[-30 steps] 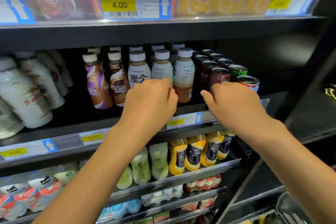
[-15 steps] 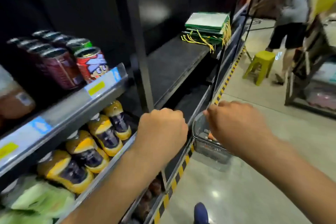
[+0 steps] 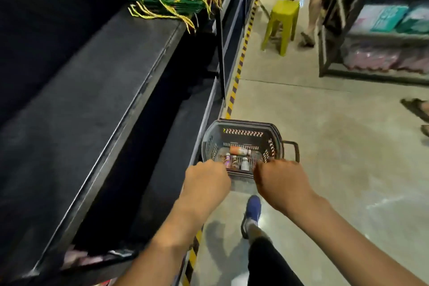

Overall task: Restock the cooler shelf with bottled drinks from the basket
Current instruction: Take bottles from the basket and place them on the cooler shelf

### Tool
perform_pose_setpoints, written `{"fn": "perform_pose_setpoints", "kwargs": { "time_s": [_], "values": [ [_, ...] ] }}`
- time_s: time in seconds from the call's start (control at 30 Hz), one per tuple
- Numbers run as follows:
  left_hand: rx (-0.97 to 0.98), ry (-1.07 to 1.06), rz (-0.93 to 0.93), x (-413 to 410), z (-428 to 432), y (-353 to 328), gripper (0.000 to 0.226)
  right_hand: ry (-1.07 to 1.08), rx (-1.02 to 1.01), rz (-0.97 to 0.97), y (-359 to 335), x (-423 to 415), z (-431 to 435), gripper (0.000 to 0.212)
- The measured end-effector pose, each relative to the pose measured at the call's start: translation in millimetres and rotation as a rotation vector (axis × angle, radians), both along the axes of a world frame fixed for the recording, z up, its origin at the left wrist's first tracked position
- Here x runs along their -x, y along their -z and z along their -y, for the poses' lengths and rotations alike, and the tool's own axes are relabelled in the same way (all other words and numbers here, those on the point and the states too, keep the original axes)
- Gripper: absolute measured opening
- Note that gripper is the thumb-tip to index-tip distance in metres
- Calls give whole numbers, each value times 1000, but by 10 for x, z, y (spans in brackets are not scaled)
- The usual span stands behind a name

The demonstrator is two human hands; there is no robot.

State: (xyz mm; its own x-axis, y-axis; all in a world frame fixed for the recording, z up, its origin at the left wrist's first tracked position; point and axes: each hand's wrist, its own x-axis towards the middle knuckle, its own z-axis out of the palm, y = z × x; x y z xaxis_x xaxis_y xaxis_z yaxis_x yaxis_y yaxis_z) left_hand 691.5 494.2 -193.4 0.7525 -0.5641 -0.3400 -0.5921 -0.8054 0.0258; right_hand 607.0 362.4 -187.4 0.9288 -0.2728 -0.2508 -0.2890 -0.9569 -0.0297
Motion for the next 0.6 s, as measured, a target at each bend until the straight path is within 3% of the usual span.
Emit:
{"fn": "perform_pose_setpoints", "kwargs": {
  "time_s": [0.13, 0.37, 0.6],
  "values": [
    [-155, 3, -85, -782, 712, 421, 26, 85, -110, -122, 436, -796, 682, 26],
    [-188, 75, -214, -1850, 1621, 1278, 28, 149, -231, -216, 1314, -1779, 1524, 23],
    [-334, 169, -343, -2602, 2161, 3113, 25, 192, -242, -526, 3153, -2511, 1972, 28]
  ]
}}
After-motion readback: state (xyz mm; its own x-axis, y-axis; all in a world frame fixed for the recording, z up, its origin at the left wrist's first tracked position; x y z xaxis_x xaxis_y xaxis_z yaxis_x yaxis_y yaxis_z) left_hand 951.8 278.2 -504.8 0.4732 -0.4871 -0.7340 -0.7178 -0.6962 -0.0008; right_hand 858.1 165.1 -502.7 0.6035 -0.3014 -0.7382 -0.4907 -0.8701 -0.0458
